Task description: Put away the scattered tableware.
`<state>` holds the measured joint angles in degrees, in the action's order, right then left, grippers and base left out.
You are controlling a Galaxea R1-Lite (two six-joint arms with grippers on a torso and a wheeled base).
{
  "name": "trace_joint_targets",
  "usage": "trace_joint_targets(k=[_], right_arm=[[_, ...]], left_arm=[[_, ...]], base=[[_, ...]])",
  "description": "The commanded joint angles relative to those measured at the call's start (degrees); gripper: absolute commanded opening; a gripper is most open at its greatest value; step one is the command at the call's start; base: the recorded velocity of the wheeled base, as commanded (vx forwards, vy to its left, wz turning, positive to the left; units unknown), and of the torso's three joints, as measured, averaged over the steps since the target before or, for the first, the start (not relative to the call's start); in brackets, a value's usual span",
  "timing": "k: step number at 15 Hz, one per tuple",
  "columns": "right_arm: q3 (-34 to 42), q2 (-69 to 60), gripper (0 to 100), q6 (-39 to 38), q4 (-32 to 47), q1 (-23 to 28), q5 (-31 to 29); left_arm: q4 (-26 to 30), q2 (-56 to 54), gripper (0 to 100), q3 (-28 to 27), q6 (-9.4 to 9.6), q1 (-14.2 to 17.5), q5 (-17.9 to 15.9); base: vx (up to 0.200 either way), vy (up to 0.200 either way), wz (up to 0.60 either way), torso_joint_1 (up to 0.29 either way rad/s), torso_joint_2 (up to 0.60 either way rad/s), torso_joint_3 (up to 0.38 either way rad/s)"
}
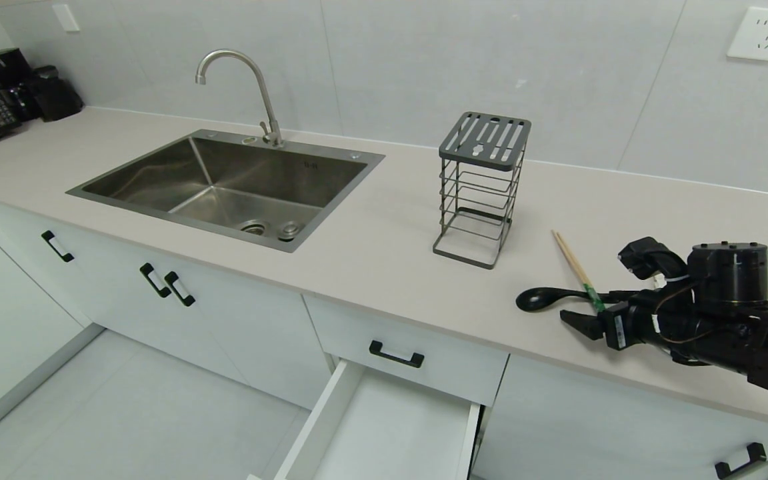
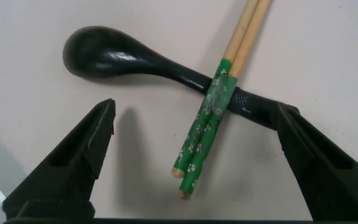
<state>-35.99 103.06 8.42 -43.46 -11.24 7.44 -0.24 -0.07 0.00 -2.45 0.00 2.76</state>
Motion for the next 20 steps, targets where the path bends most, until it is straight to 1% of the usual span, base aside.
trace_joint_targets(k=[1,3,4,8,11,12,17,20], right_arm=[[0.22,0.21,100,0.01,0.04,-0.36,0.03],[0.04,0.12,100,0.01,0.04,-0.54,0.03],[0.04,0.04,0,0.01,-0.05,-0.63,0.03],[-0.22,0.12,0,0.72,-0.05,0.25,-1.28],[-1.28,1.79,0,0.89,-0.49,3.15,-1.55],[-1.98,2.85,0,0.89,-2.51,4.38,-1.55],[-2.77,1.18,0,1.42,-4.97,4.56,-1.64],[-2.33,-2.07,0,1.42,-6.64,4.56,-1.55]], left_arm=[[-0.02,0.07,100,0.0,-0.01,0.0,-0.03],[-0.02,0.07,100,0.0,-0.01,0.0,-0.03],[-0.02,0.07,100,0.0,-0.01,0.0,0.06],[-0.02,0.07,100,0.0,-0.01,0.0,-0.03],[-0.02,0.07,100,0.0,-0.01,0.0,0.06],[-0.02,0.07,100,0.0,-0.01,0.0,-0.03],[-0.02,0.07,100,0.0,-0.01,0.0,-0.03],[-0.02,0.07,100,0.0,-0.01,0.0,0.06]], base=[[0.0,0.0,0.0,0.0,0.0,0.0],[0.0,0.0,0.0,0.0,0.0,0.0],[0.0,0.0,0.0,0.0,0.0,0.0],[0.0,0.0,0.0,0.0,0.0,0.0],[0.0,0.0,0.0,0.0,0.0,0.0],[0.0,0.0,0.0,0.0,0.0,0.0],[0.0,0.0,0.0,0.0,0.0,0.0],[0.0,0.0,0.0,0.0,0.0,0.0]])
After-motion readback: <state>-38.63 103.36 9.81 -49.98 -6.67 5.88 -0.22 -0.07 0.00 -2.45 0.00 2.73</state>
